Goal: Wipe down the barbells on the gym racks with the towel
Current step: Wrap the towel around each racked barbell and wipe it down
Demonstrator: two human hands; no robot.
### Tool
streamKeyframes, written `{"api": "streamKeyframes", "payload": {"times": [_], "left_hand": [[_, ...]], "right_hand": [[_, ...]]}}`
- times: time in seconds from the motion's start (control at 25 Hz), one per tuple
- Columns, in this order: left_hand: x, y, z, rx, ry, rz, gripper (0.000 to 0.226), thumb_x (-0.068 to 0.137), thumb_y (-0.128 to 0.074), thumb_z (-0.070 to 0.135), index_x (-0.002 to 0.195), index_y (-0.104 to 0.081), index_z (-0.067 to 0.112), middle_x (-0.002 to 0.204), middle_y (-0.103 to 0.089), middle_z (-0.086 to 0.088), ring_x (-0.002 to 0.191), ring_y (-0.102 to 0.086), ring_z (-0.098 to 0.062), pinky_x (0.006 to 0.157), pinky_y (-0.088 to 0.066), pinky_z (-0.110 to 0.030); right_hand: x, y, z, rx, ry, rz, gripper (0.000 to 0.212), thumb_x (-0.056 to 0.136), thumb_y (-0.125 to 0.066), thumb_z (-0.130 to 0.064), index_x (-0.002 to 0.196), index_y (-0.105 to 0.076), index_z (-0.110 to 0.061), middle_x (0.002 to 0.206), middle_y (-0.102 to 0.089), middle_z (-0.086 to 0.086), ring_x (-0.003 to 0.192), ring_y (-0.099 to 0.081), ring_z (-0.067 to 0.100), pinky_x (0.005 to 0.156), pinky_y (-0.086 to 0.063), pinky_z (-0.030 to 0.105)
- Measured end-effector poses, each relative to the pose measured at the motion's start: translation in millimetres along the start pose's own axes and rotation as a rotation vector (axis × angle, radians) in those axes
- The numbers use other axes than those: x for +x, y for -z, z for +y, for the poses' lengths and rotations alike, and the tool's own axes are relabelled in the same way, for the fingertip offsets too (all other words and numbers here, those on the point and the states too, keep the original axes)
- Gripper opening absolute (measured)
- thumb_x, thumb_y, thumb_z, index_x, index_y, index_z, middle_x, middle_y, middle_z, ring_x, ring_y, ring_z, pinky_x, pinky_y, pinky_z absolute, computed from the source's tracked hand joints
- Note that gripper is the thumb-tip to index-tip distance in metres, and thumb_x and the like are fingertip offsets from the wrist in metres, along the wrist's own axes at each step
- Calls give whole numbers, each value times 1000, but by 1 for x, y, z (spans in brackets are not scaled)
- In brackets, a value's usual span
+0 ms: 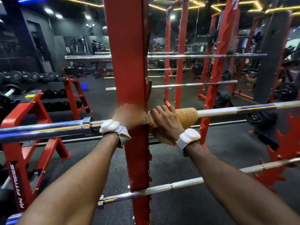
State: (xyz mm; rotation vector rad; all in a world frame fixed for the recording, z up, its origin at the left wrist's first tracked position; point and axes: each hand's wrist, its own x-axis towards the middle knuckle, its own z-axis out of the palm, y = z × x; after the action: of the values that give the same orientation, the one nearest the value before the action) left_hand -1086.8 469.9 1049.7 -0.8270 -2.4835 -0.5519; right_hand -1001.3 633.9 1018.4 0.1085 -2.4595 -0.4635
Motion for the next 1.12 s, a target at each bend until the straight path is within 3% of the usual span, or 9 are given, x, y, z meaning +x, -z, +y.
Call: {"api": "streamKeyframes", "payload": {"times": [0.08,0.24,0.32,0.44,0.64,0.84,0.92,1.0,1.12], "left_hand": [[0,0,-2,-2,4,-32,30,78,-49,53,96,-69,38,87,-72,0,89,-67,-30,72,-50,-32],[0,-3,0,34,-10,-4,39,75,-41,55,94,-69,35,83,-72,0,83,-68,-29,71,-54,-32],[0,-3,0,45,-16,6,38,76,-42,55,93,-68,33,83,-72,0,83,-68,-29,71,-54,-33],[-5,-2,-2,68,-35,-20,33,82,-45,53,95,-67,32,86,-71,-4,87,-67,-34,68,-49,-33],[-4,0,2,135,-85,-38,36,87,-41,50,89,-67,25,85,-71,-5,84,-67,-35,66,-47,-33],[-5,-2,2,138,-76,-23,35,86,-43,51,90,-68,27,88,-71,-5,86,-68,-33,68,-49,-33],[-6,-2,0,96,-73,-28,35,85,-44,52,94,-69,30,90,-72,-4,88,-67,-33,70,-50,-33],[-6,-2,-2,34,-75,0,35,85,-44,54,91,-68,29,86,-72,-5,86,-67,-33,67,-49,-33],[-10,-2,-3,-40,-63,78,37,85,-45,54,80,-63,23,77,-69,-7,81,-66,-35,61,-46,-34]], "right_hand": [[-12,3,43,-17,67,-29,39,71,-65,-32,107,-57,-18,100,-60,3,90,-56,27,77,-41,40],[-17,-4,19,-98,-188,-19,31,72,-68,-25,99,-58,-18,98,-61,6,90,-58,31,81,-40,43],[-3,-6,-15,4,-108,25,22,79,-60,-26,98,-58,-16,93,-58,6,87,-57,32,83,-43,45],[-16,-5,22,-3,56,124,40,81,-44,-30,113,-59,-13,101,-59,7,91,-56,32,81,-44,45],[-22,-14,4,1,-281,139,33,78,-60,-36,103,-60,-16,99,-59,6,90,-56,33,85,-40,47],[-14,2,-1,79,-65,35,63,61,-68,-34,119,-56,-14,110,-58,3,100,-55,29,88,-36,44],[-11,16,11,318,-94,-103,61,67,-70,-27,126,-56,-17,118,-58,0,112,-53,25,95,-31,38],[4,35,24,914,-256,-285,45,79,-69,-7,123,-62,-11,116,-63,3,114,-56,20,94,-36,31],[23,40,40,1559,-384,-188,23,91,-61,5,113,-67,3,101,-69,13,96,-66,20,85,-53,29]]}}
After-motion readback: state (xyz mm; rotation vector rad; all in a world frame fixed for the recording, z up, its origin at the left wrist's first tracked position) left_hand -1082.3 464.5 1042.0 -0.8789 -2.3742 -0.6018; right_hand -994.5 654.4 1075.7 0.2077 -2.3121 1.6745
